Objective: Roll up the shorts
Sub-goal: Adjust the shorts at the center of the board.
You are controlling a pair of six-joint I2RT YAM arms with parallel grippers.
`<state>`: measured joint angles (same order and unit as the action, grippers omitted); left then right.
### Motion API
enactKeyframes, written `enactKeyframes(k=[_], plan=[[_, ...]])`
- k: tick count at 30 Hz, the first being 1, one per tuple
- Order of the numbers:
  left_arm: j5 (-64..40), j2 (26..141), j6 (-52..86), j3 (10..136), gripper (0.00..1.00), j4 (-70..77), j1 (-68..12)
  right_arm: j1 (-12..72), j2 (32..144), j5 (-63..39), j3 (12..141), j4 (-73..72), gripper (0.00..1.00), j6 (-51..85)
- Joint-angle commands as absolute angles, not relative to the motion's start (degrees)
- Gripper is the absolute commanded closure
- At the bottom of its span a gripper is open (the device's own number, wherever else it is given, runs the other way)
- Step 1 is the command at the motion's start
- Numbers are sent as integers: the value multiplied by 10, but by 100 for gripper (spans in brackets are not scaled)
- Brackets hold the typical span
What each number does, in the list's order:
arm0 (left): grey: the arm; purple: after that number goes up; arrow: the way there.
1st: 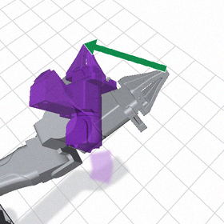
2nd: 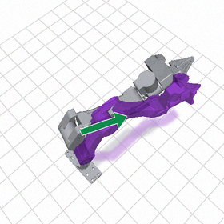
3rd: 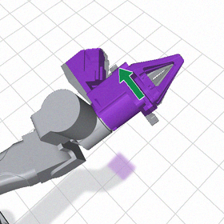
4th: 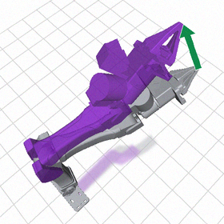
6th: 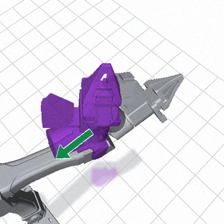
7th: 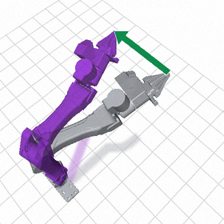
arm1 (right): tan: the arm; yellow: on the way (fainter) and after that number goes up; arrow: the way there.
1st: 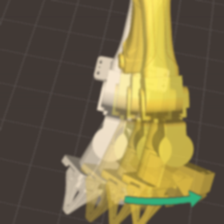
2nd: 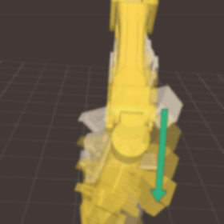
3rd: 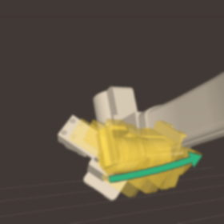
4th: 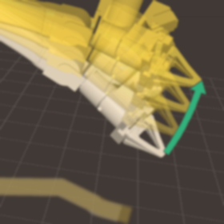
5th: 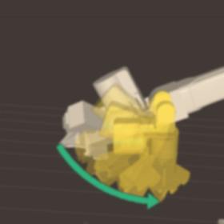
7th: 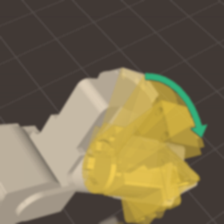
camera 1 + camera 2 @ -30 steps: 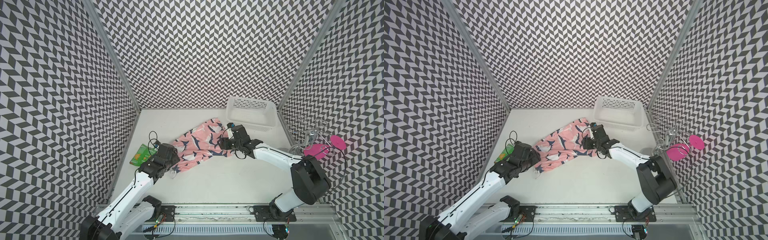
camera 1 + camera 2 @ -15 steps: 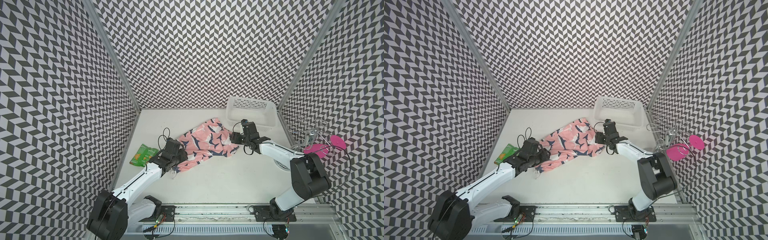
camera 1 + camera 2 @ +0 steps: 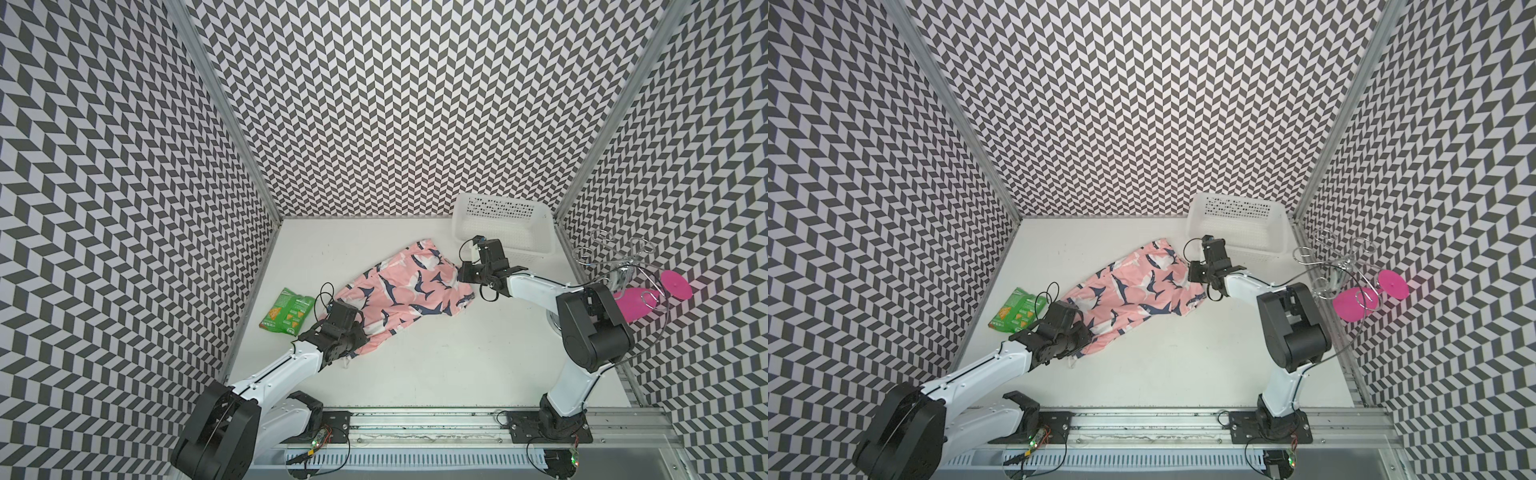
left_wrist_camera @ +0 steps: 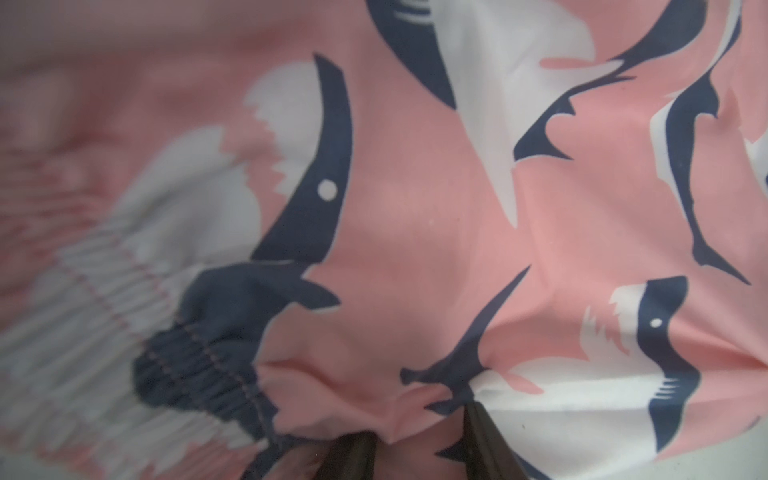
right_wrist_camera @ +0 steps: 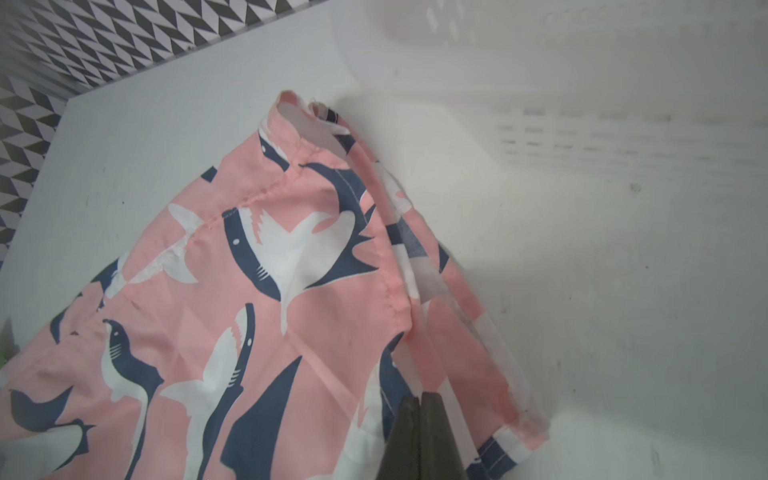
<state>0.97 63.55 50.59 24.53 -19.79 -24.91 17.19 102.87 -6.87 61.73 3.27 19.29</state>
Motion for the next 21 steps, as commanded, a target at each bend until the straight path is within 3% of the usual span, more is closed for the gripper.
enactKeyframes(k=[1,3,5,7,11,15,17,18,21], plan=[[24,640,499,238,63,-221,-245,159,1029,-64,634,6,100,188],[21,639,494,240,62,-221,-244,159,1022,-95,630,8,97,178],[29,636,493,243,61,-226,-245,162,1008,-111,609,-2,73,180],[33,635,491,247,61,-231,-245,163,996,-125,580,-26,56,181],[31,630,488,244,61,-230,-245,165,1002,-180,559,-44,50,185],[30,635,488,245,61,-230,-245,170,1015,-173,552,-55,54,191],[29,639,486,245,61,-230,-245,169,1030,-151,561,-42,77,196],[30,640,485,246,61,-231,-245,167,1041,-133,570,-32,96,198],[29,636,484,246,61,-237,-244,151,1057,-85,588,-5,100,205]])
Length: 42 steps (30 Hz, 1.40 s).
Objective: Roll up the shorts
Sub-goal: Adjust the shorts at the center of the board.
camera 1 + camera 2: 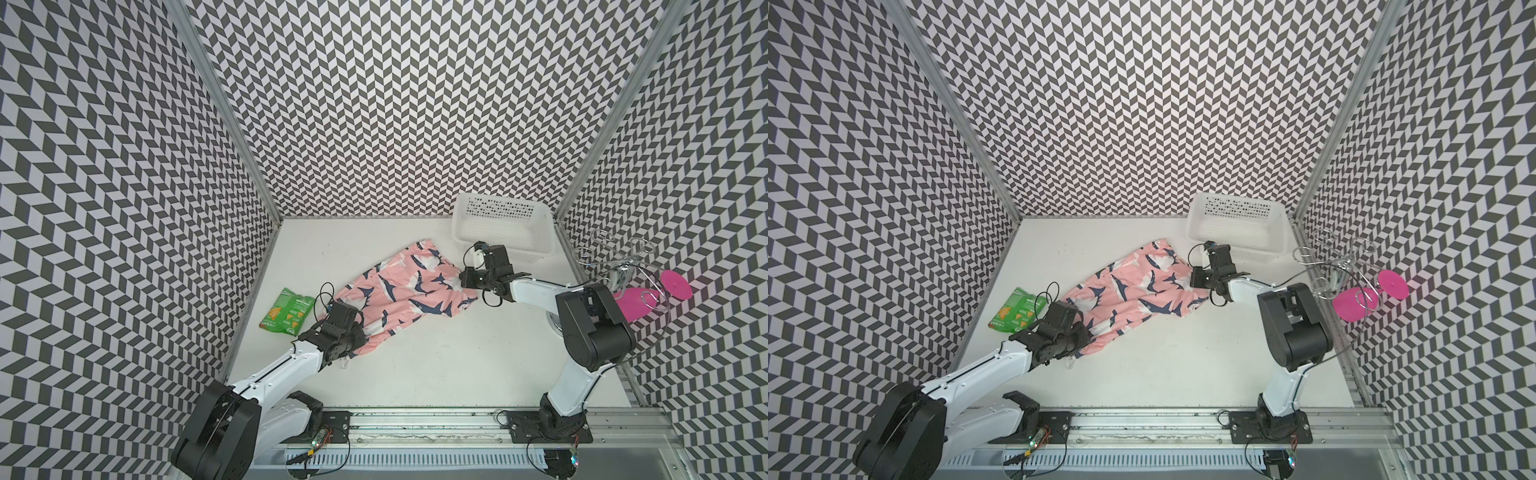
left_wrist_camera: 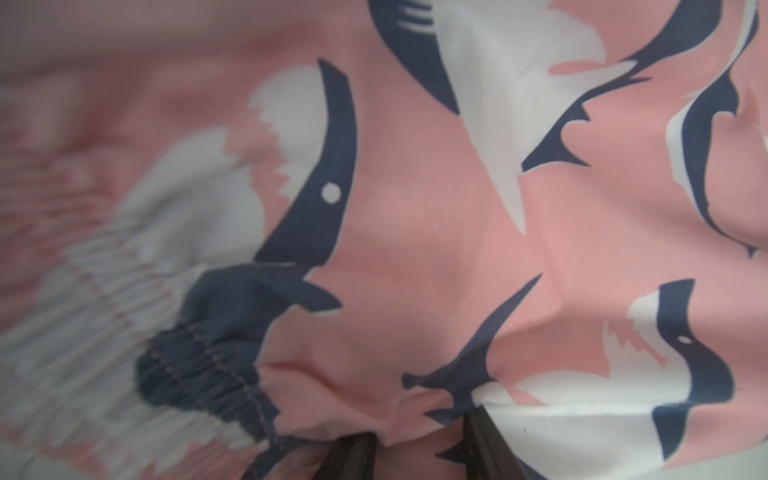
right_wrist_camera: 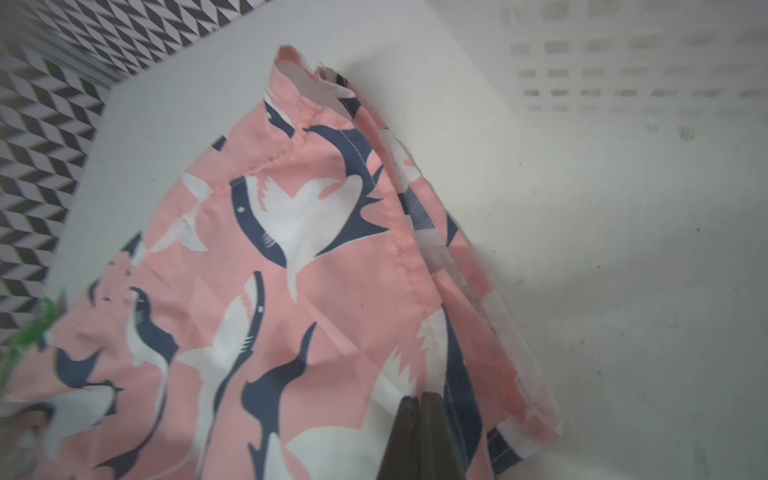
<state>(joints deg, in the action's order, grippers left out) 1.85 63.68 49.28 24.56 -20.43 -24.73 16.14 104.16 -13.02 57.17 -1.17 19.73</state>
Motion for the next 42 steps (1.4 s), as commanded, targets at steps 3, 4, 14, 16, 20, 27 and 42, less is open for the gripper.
enactKeyframes(k=[3,4,14,16,20,27,42], plan=[[24,633,487,245,62,-237,-246,151,1042,-19,607,27,100,192],[18,634,485,249,61,-239,-247,156,1029,-14,611,34,100,186],[66,596,405,434,25,-304,-221,281,866,-81,537,64,58,190],[65,634,379,454,27,-305,-187,312,850,-112,506,44,59,206],[35,725,356,452,31,-272,-121,370,853,-131,471,5,59,235],[3,782,372,392,42,-217,-113,371,943,-141,457,-55,61,280],[-73,679,499,244,47,-163,-239,317,1276,-79,892,68,62,238]])
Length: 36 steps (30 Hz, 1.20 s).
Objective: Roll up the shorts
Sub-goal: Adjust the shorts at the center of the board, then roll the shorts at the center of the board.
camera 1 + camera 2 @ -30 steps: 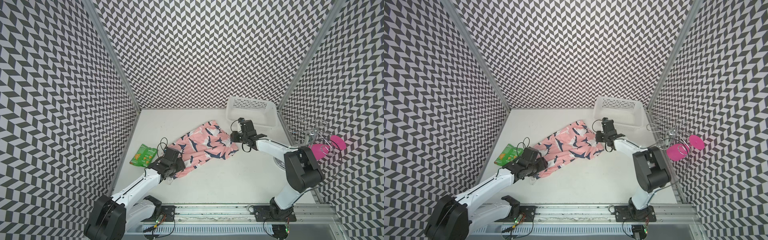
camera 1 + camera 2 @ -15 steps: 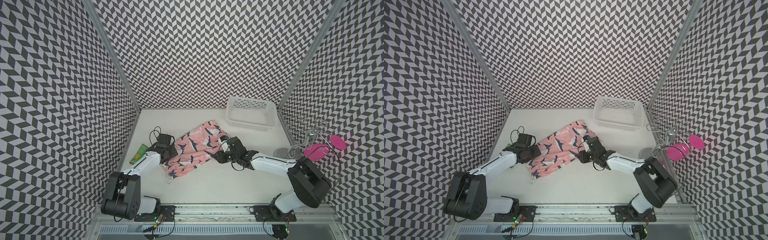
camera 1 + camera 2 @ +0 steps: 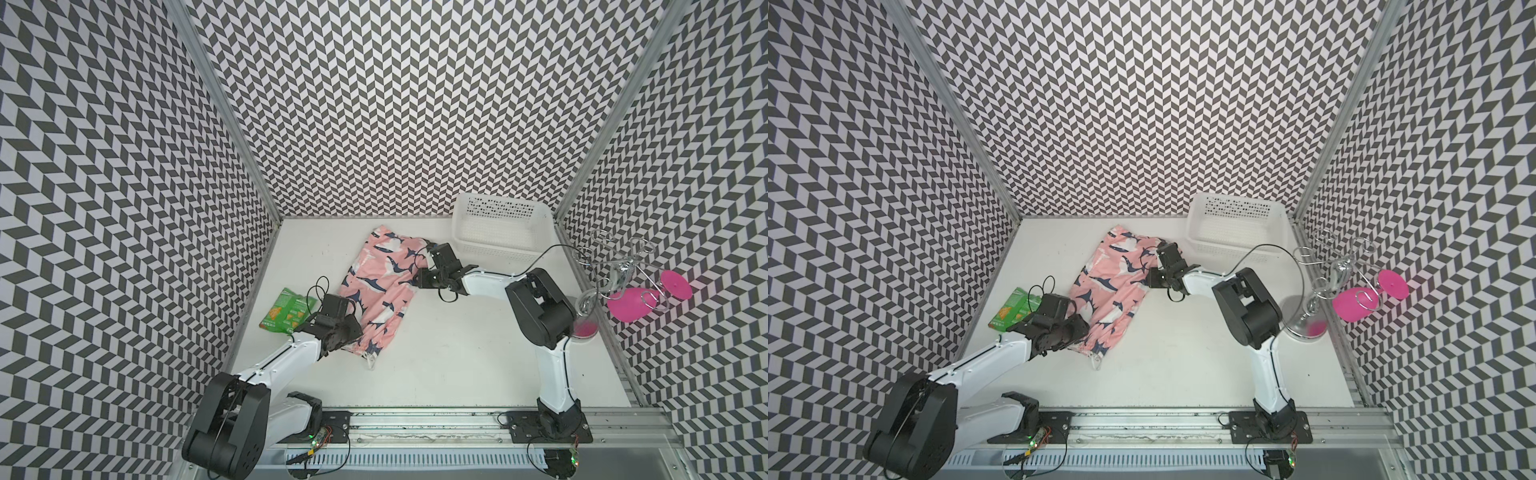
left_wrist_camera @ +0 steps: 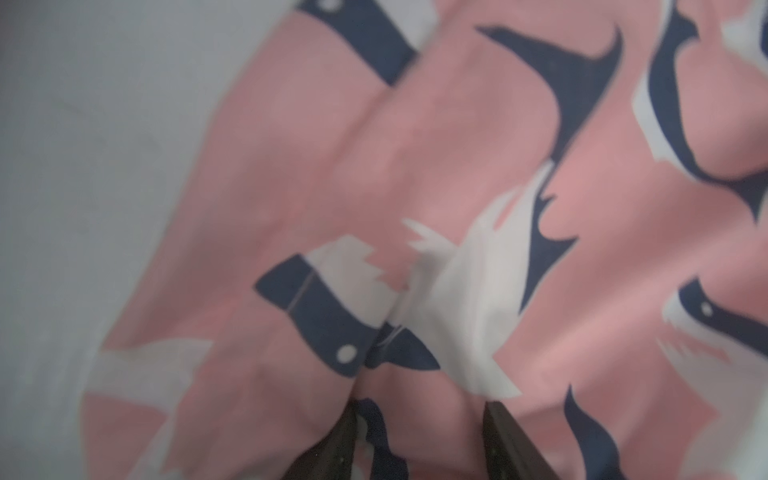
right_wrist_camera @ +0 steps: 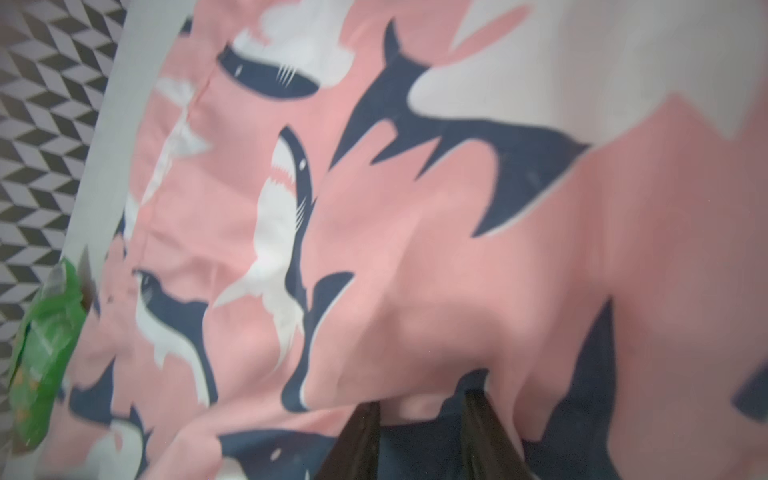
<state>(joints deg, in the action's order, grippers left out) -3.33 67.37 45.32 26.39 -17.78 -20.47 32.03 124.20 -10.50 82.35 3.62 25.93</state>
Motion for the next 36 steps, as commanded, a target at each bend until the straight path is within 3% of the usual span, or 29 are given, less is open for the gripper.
enactKeyframes(k=[1,7,12,18,27,29,36], plan=[[-79,687,502,246,47,-148,-249,315,1285,-75,919,83,62,232],[-52,722,475,325,43,-147,-292,312,1205,-46,906,116,57,187],[4,591,466,334,24,-200,-287,324,1043,-69,763,98,52,178],[-8,503,491,268,18,-229,-255,398,933,-185,610,50,54,168],[-22,382,559,146,10,-118,-251,531,950,-252,536,-29,61,168],[-19,361,558,135,5,-116,-251,534,963,-233,528,-29,63,181],[-17,347,561,98,5,-91,-249,494,995,-192,465,-40,68,218]])
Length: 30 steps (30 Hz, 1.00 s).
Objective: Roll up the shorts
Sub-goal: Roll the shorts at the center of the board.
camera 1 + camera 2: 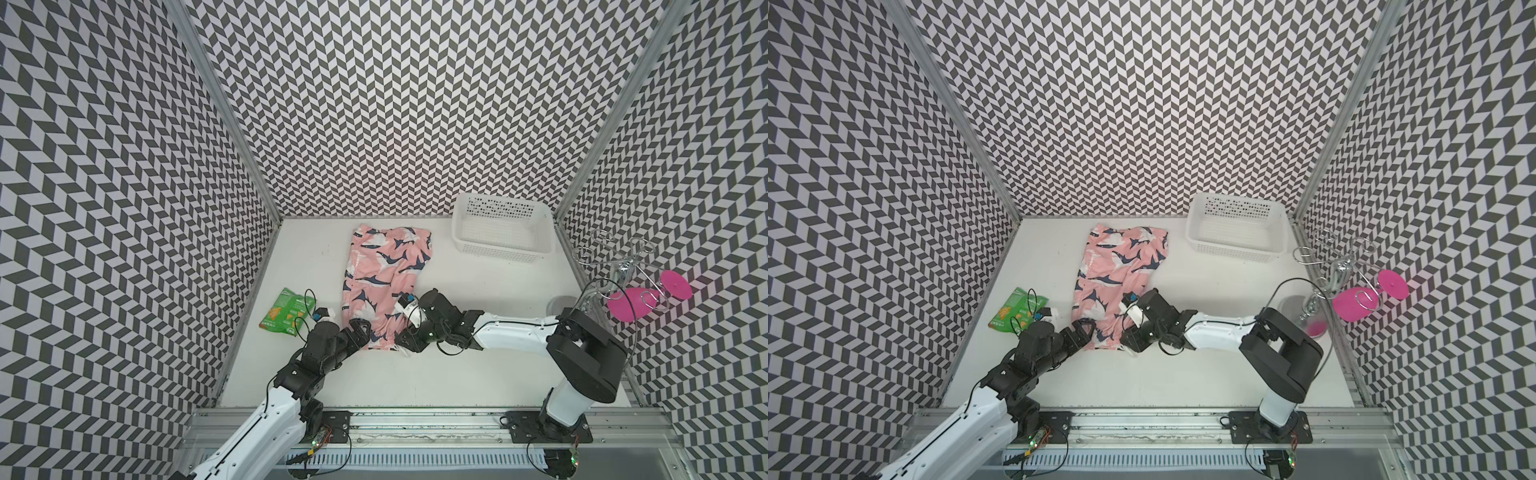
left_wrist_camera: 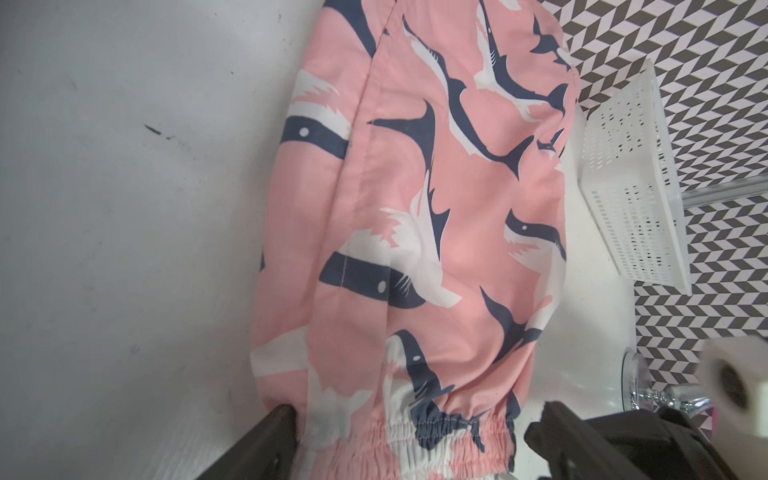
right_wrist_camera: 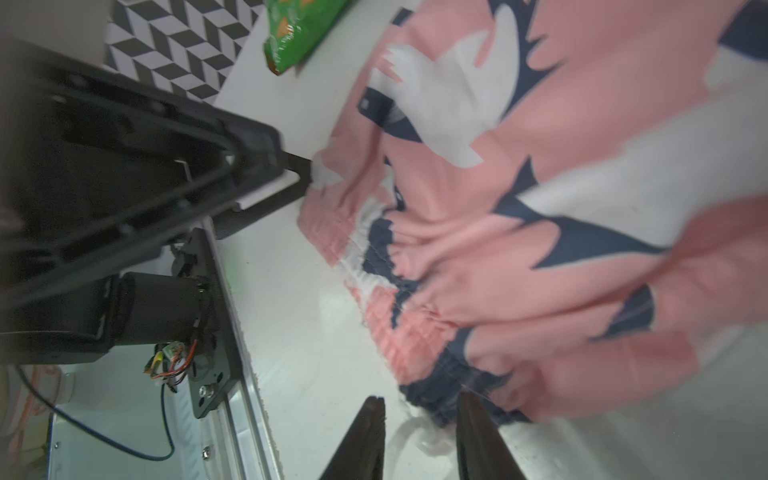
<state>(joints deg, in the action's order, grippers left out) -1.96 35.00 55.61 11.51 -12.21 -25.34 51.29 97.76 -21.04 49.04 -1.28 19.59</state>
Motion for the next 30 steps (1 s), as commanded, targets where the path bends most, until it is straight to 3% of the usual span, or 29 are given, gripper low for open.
enactKeyframes(k=[1,6,16,23,30], plan=[[-19,349,559,94,4,-81,-249,487,998,-189,456,-43,69,220],[6,369,547,105,3,-95,-248,479,996,-170,440,-36,70,222],[71,297,608,114,22,-205,-241,508,918,-198,531,-9,66,194],[43,336,577,108,8,-142,-226,530,1034,-234,598,-56,67,217],[-14,374,544,86,3,-49,-195,471,1068,-242,489,-125,73,255]])
